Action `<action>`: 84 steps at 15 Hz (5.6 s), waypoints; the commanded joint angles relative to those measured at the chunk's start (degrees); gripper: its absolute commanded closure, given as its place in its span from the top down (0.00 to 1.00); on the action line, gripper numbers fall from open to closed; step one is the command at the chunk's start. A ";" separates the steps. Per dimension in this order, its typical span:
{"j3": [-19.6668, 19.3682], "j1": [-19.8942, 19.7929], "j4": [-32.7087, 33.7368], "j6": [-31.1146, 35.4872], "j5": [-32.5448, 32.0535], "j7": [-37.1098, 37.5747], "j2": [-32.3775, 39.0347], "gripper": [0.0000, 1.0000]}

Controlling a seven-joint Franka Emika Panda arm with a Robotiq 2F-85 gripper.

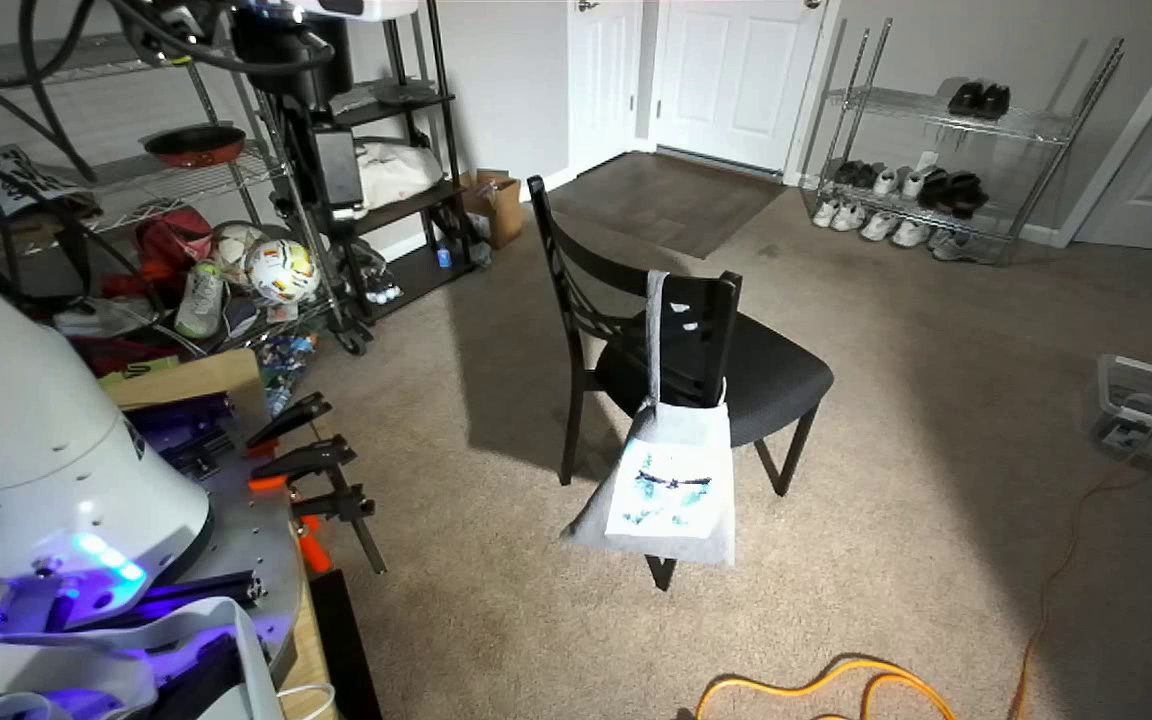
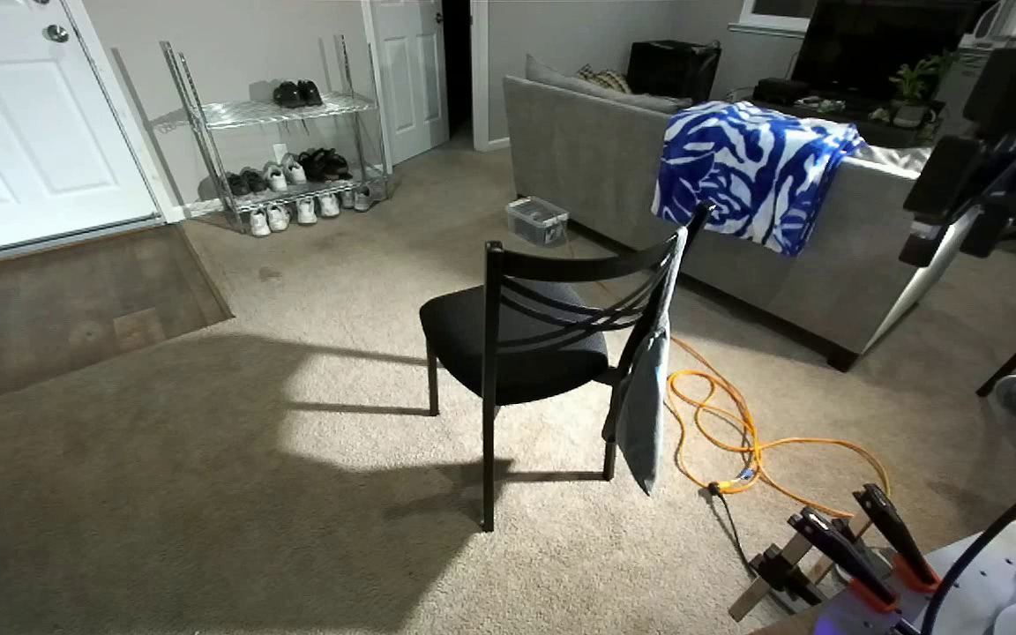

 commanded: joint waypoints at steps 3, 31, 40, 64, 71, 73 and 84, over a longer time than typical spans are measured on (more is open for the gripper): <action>3.47 0.90 2.11 11.22 -1.99 -0.32 5.89 1.00; 10.59 -1.92 9.02 34.08 -26.47 2.85 29.43 1.00; 10.59 -1.92 9.02 34.08 -26.47 2.85 29.43 1.00; 12.08 -6.01 16.44 35.32 -45.40 17.09 36.83 1.00; 9.04 -3.55 23.64 35.70 -60.03 30.46 49.65 1.00; 7.75 -2.67 25.52 35.80 -61.26 32.28 52.94 1.00; 5.71 -0.71 27.37 34.62 -59.26 30.41 55.75 1.00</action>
